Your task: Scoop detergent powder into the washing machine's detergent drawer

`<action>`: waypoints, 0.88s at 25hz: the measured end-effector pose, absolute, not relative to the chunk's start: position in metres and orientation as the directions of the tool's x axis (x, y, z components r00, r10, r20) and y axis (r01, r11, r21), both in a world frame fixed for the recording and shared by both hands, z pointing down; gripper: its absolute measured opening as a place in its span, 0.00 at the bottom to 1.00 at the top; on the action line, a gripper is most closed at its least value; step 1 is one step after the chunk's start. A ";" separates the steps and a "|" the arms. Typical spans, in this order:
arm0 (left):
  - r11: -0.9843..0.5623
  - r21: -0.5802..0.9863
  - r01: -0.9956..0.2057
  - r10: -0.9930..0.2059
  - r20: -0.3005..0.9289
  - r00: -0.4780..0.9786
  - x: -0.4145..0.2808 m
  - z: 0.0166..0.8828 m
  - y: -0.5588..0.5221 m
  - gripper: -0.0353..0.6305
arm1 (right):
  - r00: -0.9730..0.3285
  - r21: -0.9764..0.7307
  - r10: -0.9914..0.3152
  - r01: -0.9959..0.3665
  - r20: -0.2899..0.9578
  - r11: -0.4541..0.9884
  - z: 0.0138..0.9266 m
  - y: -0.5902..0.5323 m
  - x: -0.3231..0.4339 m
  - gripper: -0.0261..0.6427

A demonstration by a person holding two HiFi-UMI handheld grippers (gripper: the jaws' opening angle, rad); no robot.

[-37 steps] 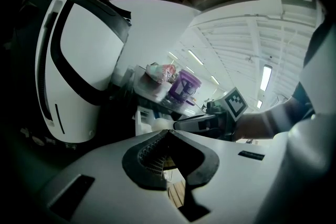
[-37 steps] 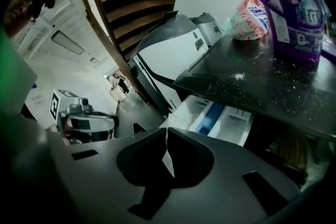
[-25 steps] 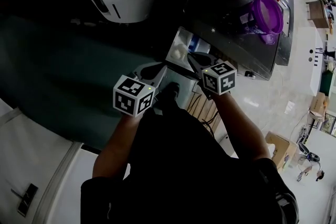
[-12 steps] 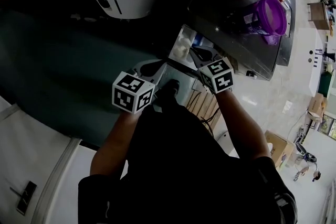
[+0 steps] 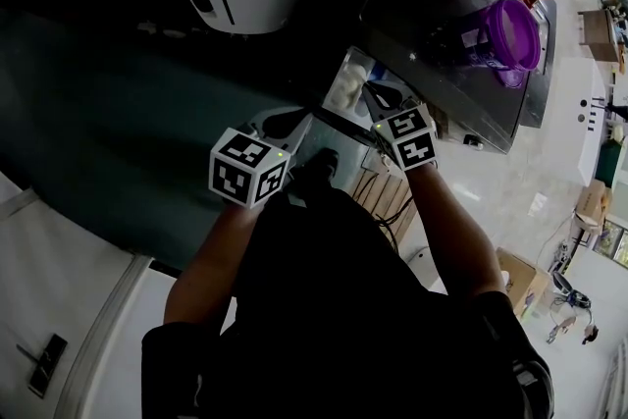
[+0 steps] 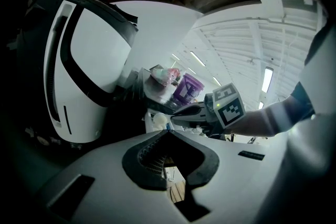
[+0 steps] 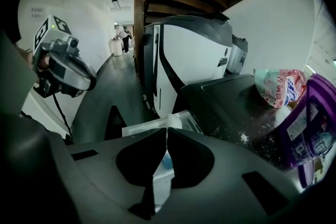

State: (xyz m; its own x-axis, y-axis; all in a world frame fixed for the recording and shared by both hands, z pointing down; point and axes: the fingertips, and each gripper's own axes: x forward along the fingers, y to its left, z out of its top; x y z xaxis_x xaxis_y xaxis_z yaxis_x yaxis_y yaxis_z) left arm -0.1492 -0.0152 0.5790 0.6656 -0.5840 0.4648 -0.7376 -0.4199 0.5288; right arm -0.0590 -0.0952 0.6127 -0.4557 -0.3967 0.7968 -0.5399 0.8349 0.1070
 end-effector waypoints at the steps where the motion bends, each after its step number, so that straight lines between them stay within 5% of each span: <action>1: -0.422 0.527 -0.738 -0.584 0.464 0.666 -0.150 0.578 -0.016 0.06 | -0.452 0.118 -0.401 -0.534 0.797 0.837 0.612 -0.095 -0.060 0.07; 22: -0.481 0.497 -0.722 -0.568 0.451 0.688 -0.138 0.556 -0.002 0.07 | -0.366 0.360 -0.489 -0.367 0.792 0.858 0.604 -0.073 -0.053 0.07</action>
